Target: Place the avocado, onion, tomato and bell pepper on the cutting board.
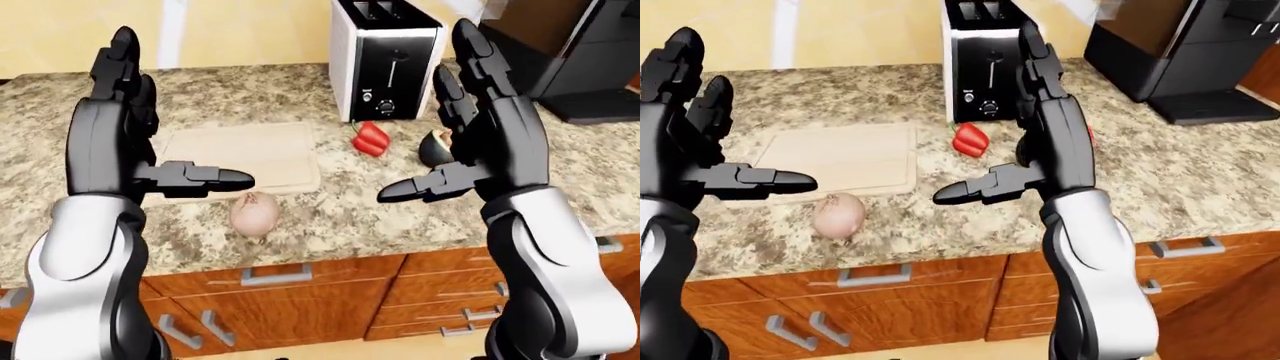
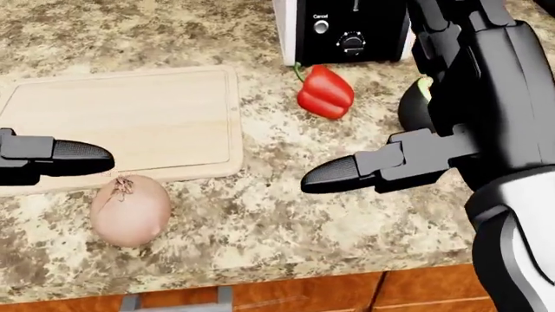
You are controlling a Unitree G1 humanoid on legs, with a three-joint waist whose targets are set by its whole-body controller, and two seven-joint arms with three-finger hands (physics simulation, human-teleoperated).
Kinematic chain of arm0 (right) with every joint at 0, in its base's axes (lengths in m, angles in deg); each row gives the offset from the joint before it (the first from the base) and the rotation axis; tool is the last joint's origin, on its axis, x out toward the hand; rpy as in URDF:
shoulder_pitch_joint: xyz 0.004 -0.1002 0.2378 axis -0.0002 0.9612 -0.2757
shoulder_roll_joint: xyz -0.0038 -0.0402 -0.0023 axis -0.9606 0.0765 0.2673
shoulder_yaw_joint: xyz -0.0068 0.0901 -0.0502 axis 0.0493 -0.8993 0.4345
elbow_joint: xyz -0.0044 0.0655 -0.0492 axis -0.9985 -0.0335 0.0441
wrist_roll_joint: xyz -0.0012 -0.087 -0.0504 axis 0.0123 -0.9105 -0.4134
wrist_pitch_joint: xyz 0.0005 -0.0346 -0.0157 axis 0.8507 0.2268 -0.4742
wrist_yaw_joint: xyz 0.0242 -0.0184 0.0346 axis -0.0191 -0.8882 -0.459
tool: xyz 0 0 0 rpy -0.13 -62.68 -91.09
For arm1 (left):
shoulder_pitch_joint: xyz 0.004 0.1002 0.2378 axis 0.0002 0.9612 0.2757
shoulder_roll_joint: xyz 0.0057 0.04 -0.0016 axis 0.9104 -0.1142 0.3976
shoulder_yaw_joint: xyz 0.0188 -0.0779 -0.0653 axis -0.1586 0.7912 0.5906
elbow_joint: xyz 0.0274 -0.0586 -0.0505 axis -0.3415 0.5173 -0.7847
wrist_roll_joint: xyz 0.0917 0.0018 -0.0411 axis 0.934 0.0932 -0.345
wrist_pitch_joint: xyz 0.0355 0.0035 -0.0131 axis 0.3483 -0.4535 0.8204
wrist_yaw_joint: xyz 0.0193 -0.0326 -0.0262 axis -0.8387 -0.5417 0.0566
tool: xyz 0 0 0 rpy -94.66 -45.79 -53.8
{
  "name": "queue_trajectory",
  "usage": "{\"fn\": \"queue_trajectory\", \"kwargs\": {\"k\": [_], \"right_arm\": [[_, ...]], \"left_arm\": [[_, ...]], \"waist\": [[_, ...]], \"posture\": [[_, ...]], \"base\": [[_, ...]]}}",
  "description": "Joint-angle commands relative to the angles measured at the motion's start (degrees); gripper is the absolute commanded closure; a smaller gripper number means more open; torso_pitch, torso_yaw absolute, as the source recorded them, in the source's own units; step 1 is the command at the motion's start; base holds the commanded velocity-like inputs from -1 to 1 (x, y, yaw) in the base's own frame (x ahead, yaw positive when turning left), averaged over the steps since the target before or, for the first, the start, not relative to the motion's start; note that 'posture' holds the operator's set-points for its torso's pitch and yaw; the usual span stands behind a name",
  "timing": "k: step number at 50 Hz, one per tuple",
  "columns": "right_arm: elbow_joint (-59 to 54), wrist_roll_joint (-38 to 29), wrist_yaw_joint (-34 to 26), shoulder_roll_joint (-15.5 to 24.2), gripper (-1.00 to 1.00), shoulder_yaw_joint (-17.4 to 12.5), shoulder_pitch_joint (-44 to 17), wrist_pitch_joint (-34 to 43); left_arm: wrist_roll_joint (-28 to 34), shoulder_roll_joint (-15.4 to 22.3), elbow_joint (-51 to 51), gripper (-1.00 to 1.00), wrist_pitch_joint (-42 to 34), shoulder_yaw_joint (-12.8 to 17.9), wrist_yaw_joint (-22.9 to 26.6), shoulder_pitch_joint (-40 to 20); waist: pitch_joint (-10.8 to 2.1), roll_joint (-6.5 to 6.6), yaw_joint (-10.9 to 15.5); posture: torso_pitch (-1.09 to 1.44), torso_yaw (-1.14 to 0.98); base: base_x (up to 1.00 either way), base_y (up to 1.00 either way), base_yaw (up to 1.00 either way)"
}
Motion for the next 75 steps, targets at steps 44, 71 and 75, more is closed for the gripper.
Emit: {"fn": "queue_trajectory", "kwargs": {"k": [44, 71, 75], "right_arm": [[2.40, -2.35, -1.63, -0.46, -1.00, 0.77, -0.24, -2.81], [1.54, -2.24, -1.20, -0.98, -1.00, 0.75, 0.67, -4.12], [2.14, -2.55, -1.98, -1.36, -1.00, 1.64, 1.53, -3.81]], "left_arm": [[1.58, 0.61, -0.96, -1.00, 2.63, 0.31, -0.07, -0.47], [3.38, -0.13, -0.09, -1.00, 3.82, -0.88, 0.76, -0.25], [3.75, -0.41, -0.11, -1.00, 4.01, -0.88, 0.95, -0.02]], "waist": [[-3.43, 0.17, -0.41], [-2.26, -0.71, 0.29], [-2.70, 0.12, -0.03]], "posture": [[0.00, 0.00], [0.00, 0.00], [0.00, 0.00]], "base": [[0.00, 0.08, 0.00], [0.00, 0.09, 0.00], [0.00, 0.00, 0.00]]}}
